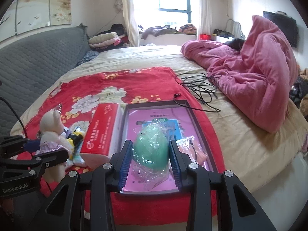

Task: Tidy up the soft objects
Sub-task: 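Lower ball bag onto tray with right tool while left tool lowers white bear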

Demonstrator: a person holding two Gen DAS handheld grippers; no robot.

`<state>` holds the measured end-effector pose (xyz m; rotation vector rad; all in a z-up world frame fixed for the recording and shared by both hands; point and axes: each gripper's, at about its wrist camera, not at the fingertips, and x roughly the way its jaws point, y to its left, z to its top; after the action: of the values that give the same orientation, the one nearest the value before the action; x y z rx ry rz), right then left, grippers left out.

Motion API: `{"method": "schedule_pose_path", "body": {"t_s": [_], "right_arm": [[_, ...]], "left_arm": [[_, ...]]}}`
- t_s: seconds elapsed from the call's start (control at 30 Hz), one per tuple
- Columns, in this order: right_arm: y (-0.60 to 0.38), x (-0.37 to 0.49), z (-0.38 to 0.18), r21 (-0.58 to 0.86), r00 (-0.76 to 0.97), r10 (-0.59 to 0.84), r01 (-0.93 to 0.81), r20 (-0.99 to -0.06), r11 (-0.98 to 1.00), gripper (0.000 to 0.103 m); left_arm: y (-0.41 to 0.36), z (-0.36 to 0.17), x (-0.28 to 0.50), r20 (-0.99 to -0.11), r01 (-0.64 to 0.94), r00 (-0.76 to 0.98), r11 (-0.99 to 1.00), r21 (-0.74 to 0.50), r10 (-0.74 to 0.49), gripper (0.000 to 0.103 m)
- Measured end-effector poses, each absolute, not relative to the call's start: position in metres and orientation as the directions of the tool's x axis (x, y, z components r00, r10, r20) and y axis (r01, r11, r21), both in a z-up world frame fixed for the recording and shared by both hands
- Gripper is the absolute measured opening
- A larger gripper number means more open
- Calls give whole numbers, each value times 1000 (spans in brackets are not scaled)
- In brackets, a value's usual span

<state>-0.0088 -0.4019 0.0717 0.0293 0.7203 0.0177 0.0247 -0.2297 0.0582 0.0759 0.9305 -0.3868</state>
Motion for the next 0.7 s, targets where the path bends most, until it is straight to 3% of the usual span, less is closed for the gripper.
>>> {"method": "schedule_pose_path", "body": {"t_s": [0.7], "right_arm": [[-443,0,46,40,721,-27,75,-692,996,39]], "left_arm": [[-271,33,46,-816,409,476,904,-125,-328,44]]}}
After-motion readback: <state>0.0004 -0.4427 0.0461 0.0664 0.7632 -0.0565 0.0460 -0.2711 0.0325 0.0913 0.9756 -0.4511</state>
